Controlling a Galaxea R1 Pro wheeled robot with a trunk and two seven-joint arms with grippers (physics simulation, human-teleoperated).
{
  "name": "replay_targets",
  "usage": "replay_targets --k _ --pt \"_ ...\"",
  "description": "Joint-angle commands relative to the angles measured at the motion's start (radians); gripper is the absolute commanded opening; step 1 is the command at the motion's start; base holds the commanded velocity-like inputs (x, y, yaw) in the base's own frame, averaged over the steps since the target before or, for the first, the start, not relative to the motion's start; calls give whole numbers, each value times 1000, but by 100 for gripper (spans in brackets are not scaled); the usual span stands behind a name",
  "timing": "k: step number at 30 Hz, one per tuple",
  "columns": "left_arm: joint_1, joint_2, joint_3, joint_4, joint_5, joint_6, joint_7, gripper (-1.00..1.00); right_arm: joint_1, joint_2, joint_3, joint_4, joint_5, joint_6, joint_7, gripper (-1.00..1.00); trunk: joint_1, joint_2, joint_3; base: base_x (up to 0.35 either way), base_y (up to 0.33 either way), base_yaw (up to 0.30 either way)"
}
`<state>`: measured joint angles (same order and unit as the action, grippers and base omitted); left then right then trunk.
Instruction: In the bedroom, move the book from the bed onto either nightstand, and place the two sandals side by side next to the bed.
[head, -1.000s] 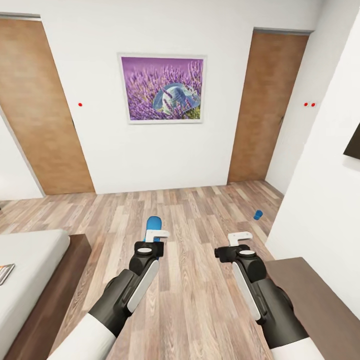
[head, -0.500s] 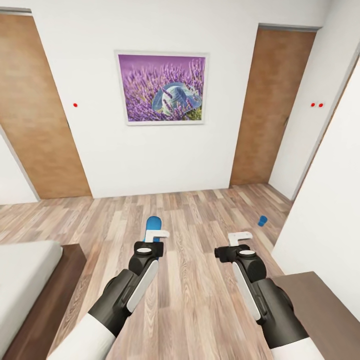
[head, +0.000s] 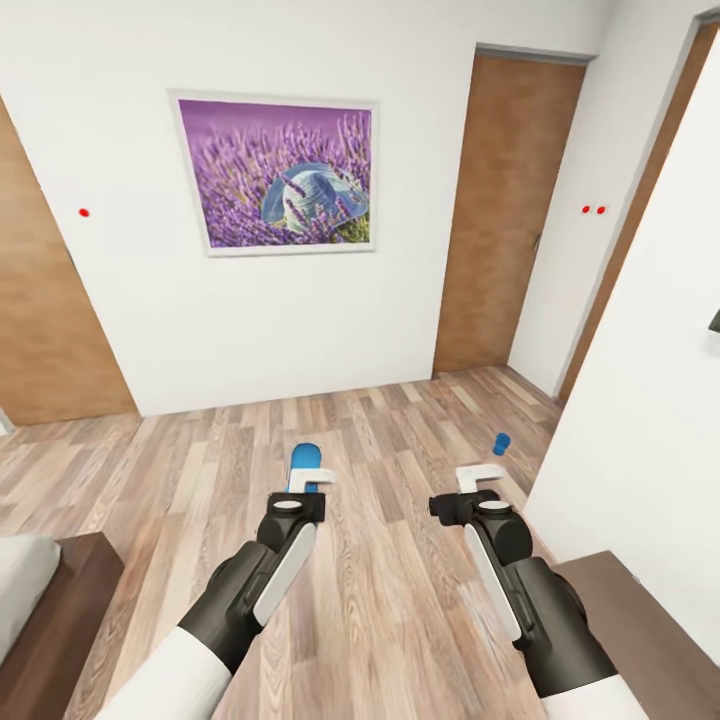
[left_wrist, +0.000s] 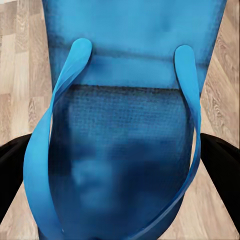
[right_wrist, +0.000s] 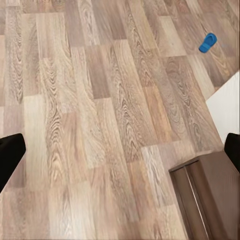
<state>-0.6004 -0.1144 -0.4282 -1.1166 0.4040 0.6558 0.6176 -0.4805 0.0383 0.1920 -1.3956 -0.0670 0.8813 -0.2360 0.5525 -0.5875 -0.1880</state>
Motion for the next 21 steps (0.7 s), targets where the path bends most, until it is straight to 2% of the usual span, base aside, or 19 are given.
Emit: replay_targets --k 1,4,7,15,21 --pt "-1 1 -2 0 24 2 11 -100 -1 0 1 0 -7 4 -8 100 1 -2 -2 337 0 -267" --pt "-1 1 -3 2 51 1 12 -100 -1 -1 1 0 -7 4 -8 100 1 -2 -2 337 0 -172" --pt "-1 1 -4 3 59 1 13 -100 -1 -1 1 0 -7 4 -8 100 1 -2 -2 337 0 -31" --pt "-1 2 -16 3 55 -1 13 -100 -1 0 1 -2 -7 4 -8 100 1 -2 -2 337 22 -18" --pt "-1 2 -17 3 58 0 13 -100 -1 0 1 -3 -7 4 -8 100 1 -2 -2 316 160 -222"
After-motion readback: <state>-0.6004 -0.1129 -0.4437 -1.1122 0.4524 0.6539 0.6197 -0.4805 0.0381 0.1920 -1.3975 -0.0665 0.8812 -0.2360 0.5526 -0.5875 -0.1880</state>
